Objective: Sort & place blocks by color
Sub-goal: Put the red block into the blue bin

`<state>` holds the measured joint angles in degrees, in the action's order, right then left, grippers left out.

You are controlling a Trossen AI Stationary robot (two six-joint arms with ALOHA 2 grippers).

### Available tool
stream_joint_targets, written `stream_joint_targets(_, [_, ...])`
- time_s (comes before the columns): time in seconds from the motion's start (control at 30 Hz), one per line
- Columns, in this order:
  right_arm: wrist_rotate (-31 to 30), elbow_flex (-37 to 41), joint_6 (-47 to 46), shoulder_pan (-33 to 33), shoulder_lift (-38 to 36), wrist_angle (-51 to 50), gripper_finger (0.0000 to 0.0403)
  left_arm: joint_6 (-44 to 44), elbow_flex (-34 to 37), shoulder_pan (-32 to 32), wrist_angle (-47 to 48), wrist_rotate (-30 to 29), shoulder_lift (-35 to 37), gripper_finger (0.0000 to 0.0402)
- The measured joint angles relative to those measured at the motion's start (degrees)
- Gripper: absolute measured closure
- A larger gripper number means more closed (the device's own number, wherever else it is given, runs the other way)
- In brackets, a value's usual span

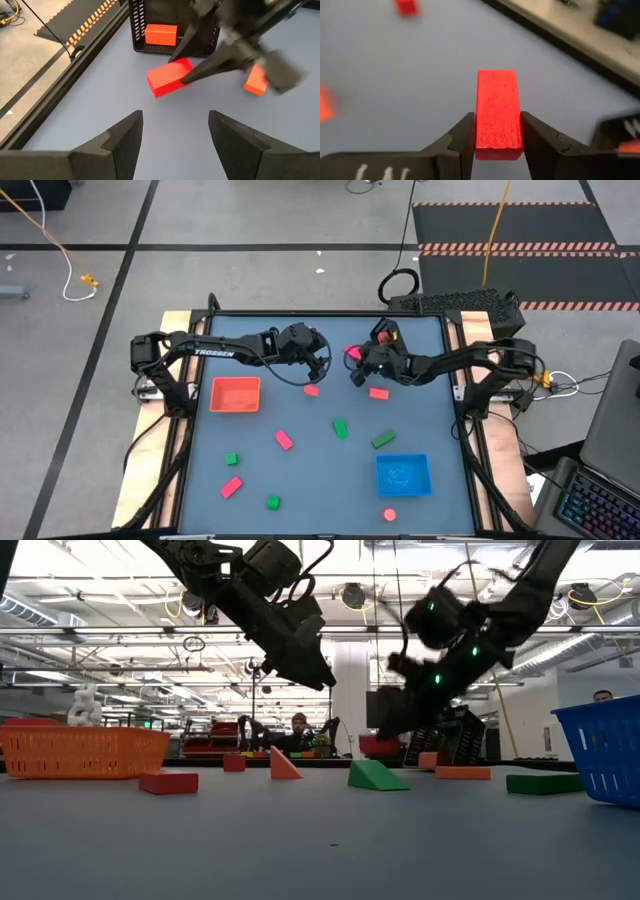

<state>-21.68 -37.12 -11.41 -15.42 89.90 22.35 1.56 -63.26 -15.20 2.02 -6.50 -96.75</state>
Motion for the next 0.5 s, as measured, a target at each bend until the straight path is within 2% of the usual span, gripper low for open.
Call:
stream_joint_targets(0.17, [7.79,-0.02,5.15,1.05,-8.94,-2.92,0.0282,-0.1,0.0,0.0,-0.02,-0.05,0.0,0.0172])
stream_joint_targets(0.27, [12.71,-0.02,5.21,2.18,-14.6,-9.06,0.0282,0.51,0.0,0.11,-0.04,-0.03,0.0,0.0172])
stream_joint_targets(0.5, [28.97,-0.02,5.71,8.28,-26.6,-24.98,0.0283,3.45,0.02,2.45,-0.33,-0.03,0.0,0.0172])
